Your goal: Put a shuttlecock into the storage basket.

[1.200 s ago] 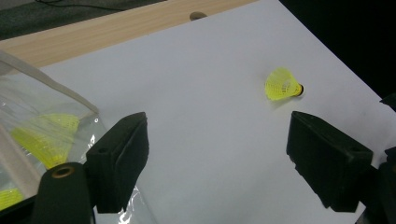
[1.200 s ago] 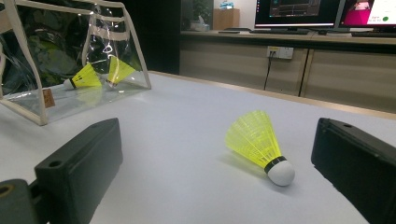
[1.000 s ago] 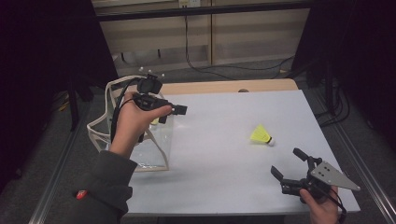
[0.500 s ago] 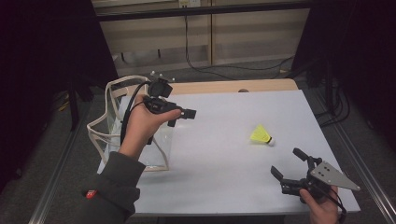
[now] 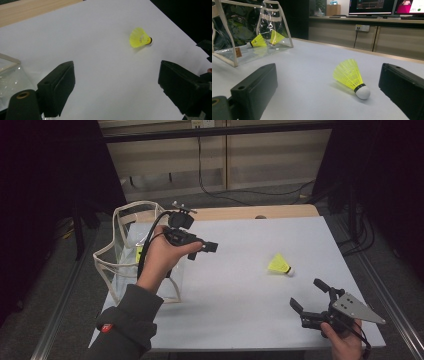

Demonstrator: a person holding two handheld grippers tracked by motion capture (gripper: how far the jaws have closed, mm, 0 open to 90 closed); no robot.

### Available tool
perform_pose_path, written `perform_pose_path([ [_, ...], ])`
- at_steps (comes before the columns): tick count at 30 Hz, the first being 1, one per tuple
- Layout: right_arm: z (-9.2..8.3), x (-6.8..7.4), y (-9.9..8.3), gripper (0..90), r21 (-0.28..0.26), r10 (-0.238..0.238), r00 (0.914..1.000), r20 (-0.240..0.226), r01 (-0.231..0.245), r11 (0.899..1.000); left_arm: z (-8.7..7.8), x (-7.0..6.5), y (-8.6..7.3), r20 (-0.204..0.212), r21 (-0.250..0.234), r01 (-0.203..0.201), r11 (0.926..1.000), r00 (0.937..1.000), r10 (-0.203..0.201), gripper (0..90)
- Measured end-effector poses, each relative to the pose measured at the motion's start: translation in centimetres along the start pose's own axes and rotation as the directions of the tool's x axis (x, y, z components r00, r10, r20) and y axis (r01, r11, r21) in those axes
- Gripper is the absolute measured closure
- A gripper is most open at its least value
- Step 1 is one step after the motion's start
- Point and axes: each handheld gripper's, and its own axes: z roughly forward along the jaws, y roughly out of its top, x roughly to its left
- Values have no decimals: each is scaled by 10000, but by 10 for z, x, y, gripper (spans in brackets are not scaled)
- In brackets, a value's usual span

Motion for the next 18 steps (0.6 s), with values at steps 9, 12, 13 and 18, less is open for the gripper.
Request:
perform_pose_path([
  [9, 0, -1, 0, 19, 3, -3, 10000, 25, 3, 10000, 16, -2, -5, 92, 166, -127, 9998, 9999, 125, 128],
  [12, 0, 0, 0, 19, -18, -15, 10000, 9, 15, 10000, 22, -3, -7, 151, 256, -176, 9995, 9997, 172, 124],
  [13, 0, 0, 0, 19, -21, -18, 10000, 13, 18, 10000, 24, -4, -8, 173, 248, -157, 9996, 9997, 153, 123],
  [18, 0, -1, 0, 19, -10, -7, 10000, 15, 7, 10000, 32, -6, -10, 274, 267, -207, 9994, 9994, 200, 123],
])
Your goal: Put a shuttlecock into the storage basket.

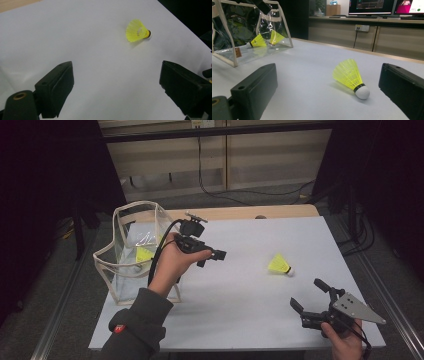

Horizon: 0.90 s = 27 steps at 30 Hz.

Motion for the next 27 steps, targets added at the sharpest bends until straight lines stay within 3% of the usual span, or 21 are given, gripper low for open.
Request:
perform_pose_path([
  [17, 0, 0, 0, 19, 10, -30, 10000, -15, 30, 10000, 26, -5, -7, 111, -17, -516, 9987, 9986, 516, 96],
  [27, 0, 0, 0, 19, 10, -65, 10000, -12, 65, 10000, 42, -9, -11, 168, -121, -566, 9983, 9982, 568, 83],
])
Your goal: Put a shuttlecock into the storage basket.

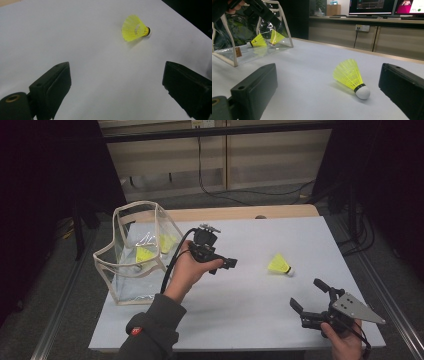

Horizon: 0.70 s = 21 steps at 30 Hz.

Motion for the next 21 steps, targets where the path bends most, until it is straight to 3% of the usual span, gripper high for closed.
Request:
perform_pose_path([
  [21, 0, 0, 0, 19, 27, 13, 10000, 5, -13, 10000, 29, -10, -6, 281, -71, -83, 9999, 9996, 85, 76],
])
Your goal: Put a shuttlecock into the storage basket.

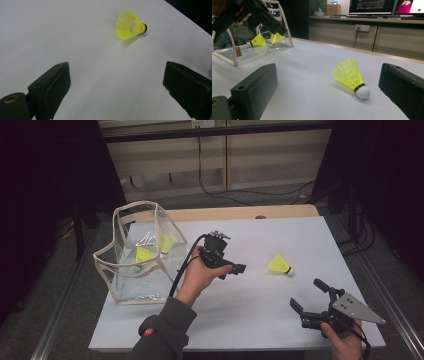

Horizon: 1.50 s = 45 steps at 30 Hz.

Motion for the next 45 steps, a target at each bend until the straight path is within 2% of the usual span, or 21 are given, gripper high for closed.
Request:
perform_pose_path([
  [21, 1, -1, 0, 19, -23, 0, 10000, -4, 0, 10000, 23, -8, -2, 402, -182, -30, 9998, 9992, 38, 65],
  [45, 1, -1, 0, 19, -32, 41, 10000, 1, -41, 10000, 49, -11, -4, 561, -242, -176, 9996, 9982, 190, 62],
])
